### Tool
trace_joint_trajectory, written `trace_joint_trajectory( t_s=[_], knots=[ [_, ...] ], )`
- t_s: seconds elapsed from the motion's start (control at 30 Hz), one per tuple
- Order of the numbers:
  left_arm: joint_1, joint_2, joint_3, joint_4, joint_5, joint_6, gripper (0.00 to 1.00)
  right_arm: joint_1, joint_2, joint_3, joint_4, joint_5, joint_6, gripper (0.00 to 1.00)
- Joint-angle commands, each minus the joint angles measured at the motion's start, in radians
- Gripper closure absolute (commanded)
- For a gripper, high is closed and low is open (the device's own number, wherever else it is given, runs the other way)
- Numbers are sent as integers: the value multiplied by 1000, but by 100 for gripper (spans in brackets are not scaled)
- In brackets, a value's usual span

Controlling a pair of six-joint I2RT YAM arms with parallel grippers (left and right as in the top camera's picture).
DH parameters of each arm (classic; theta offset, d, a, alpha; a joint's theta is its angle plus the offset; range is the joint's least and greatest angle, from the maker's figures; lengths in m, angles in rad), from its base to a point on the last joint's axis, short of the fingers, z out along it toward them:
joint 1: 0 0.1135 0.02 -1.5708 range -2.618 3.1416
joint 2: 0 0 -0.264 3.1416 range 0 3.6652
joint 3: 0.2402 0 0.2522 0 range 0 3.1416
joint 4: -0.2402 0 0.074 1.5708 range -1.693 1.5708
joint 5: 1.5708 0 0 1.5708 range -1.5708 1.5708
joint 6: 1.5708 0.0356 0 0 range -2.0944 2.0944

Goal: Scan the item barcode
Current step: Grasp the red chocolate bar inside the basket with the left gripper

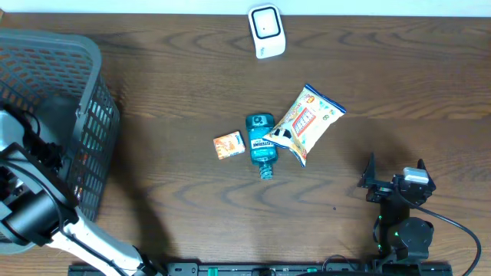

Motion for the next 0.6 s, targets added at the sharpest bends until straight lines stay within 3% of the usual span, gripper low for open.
trace_joint_trajectory(
  t_s=[0.0,0.4,0.57],
  knots=[
    [-8,171,-98,122,-30,51,33,5,-5,-1,-2,9,-15,1],
    [-8,168,-96,304,-99,266,32,5,-5,-1,-2,9,-15,1],
    [-8,105,-84,283,-93,267,19,5,-5,-1,-2,9,-15,1]
  ],
)
